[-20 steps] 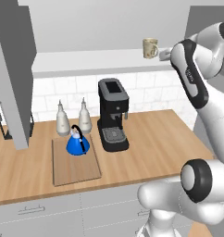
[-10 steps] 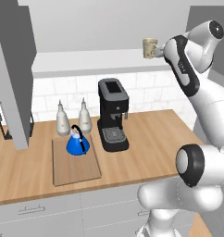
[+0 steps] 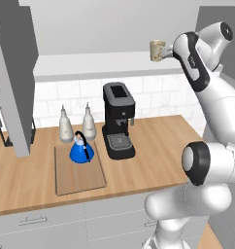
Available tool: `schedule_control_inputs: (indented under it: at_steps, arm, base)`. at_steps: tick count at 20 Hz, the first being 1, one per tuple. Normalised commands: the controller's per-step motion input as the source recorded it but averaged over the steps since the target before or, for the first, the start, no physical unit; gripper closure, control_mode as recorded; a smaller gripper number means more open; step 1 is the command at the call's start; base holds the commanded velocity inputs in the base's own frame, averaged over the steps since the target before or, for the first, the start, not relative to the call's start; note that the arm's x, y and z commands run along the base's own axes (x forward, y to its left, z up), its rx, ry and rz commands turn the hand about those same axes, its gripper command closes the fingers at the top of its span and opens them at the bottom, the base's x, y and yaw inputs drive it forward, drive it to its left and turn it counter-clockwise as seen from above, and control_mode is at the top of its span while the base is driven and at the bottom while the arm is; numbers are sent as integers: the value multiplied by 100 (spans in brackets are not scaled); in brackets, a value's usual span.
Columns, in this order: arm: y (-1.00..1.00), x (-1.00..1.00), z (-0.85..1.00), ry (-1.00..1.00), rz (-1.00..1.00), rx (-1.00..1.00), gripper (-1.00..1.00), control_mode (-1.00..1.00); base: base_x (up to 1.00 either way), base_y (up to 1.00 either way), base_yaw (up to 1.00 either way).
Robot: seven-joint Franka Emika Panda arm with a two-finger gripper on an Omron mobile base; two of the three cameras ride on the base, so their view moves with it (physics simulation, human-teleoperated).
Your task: Pick the kettle from the counter and place it on the tray. Then pick the mug from the cabinet and place it on the tray. Then close the cabinet doors.
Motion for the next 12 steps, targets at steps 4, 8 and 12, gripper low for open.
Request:
schedule_control_inputs:
  at_steps: [4, 8, 12]
  arm:
    - [0, 23, -1, 0, 5, 0, -100, -100]
    - [-1, 33, 0, 0, 0, 0, -100, -100]
    - [-4, 35, -3, 0, 0, 0, -100, -100]
  base:
    - [0, 0, 0]
    - [0, 0, 0]
    - [0, 0, 0]
